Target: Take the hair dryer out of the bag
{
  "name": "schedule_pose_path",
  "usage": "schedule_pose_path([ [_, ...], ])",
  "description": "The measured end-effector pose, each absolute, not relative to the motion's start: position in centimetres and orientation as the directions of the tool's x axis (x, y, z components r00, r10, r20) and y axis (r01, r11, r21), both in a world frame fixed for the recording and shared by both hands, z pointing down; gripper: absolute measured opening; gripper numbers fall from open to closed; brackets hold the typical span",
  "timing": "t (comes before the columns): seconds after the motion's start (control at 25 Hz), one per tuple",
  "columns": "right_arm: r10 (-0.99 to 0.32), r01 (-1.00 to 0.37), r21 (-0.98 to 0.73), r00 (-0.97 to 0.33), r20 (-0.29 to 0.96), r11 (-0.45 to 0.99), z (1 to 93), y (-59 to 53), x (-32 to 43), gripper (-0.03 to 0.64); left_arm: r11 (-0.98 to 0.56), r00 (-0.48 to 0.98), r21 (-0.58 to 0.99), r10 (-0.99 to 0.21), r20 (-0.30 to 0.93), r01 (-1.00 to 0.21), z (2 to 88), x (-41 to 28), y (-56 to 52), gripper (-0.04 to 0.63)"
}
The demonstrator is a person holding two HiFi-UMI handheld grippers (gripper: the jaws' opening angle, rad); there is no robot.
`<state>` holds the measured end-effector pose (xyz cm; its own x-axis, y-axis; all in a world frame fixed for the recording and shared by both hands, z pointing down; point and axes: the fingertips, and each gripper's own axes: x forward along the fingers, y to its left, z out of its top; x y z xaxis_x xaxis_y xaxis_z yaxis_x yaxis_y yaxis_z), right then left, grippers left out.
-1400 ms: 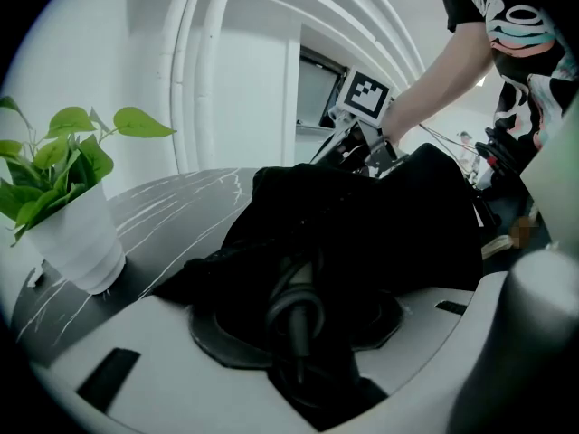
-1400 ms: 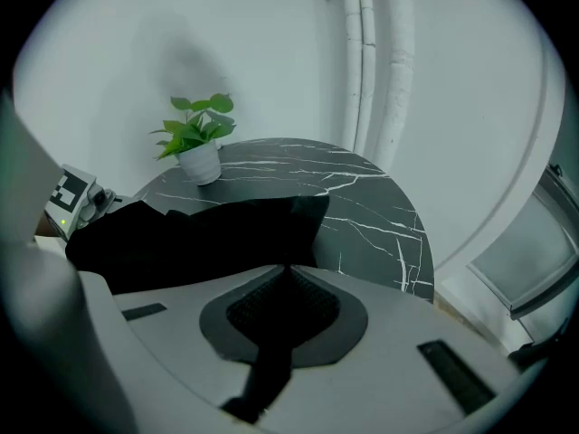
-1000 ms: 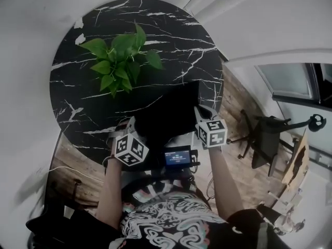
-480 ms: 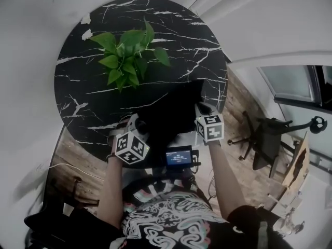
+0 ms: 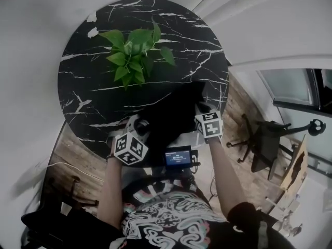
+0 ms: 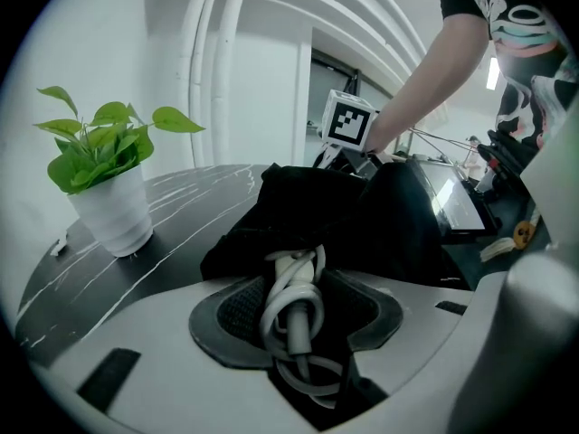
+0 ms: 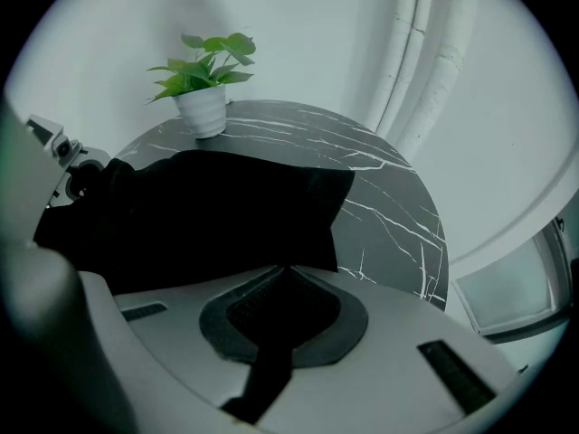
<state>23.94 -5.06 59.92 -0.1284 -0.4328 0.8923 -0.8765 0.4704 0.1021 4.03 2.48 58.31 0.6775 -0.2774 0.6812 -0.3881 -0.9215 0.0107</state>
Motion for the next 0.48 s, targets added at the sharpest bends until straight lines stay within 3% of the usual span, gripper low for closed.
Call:
schedule_pose_path([
  [0.48, -0.445, -0.908, 0.084, -0.119, 0.887, 0.410, 59.9, -5.1, 24.1, 0.021, -0.921, 0.667, 0.008, -0.277, 0.691, -0.390, 58.5, 1.9, 3.5, 0.190],
])
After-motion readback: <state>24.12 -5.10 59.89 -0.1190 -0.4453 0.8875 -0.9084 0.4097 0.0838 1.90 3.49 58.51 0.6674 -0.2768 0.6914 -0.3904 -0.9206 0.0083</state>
